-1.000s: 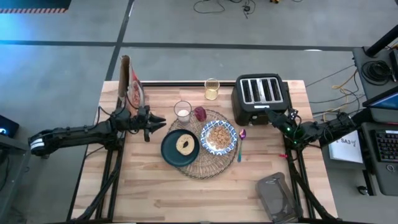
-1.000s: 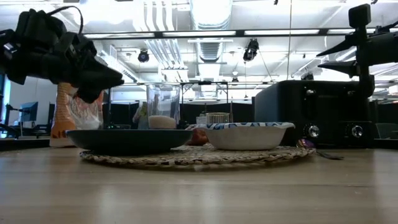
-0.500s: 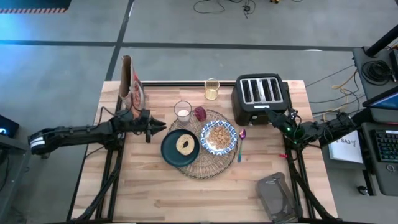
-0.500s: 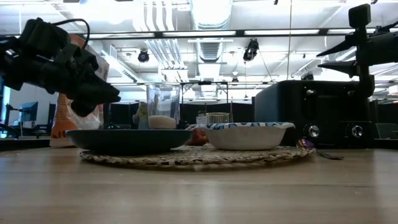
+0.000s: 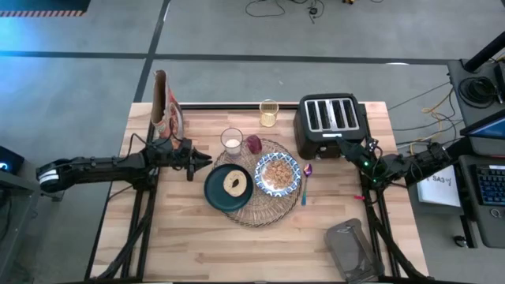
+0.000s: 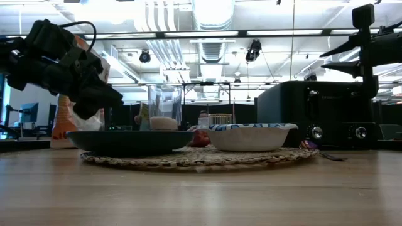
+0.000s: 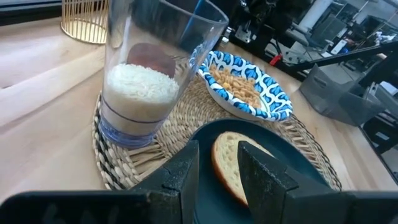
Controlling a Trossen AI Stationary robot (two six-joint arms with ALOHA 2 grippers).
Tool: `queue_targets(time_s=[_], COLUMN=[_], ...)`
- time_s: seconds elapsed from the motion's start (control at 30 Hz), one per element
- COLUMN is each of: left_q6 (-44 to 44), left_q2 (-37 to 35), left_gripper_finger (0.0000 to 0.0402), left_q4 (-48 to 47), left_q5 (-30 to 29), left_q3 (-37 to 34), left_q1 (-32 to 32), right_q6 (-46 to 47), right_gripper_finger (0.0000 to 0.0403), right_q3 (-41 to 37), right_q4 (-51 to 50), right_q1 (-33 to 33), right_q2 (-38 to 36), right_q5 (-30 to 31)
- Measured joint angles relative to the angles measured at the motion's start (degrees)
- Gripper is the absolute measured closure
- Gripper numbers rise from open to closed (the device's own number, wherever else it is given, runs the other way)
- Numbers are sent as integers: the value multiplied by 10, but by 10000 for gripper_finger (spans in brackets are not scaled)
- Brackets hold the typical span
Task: Arrange a breakfast setting
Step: Return to Home Position
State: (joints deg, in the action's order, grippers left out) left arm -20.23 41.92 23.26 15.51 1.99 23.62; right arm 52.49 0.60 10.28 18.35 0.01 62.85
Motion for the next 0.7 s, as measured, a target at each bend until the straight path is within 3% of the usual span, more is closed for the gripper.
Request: queue_targets(time_s=[0.7], left_q6=[0], left_q2=[32], left_gripper_finger=[306], left_q4=[3], left_q5=[0], left_q3=[2], left_q1=[0], right_q6=[0], right_gripper_finger=[311], right_q3=[0], right_q4=[0], right_q1=[0], right_q2=[1], right_q5=[0])
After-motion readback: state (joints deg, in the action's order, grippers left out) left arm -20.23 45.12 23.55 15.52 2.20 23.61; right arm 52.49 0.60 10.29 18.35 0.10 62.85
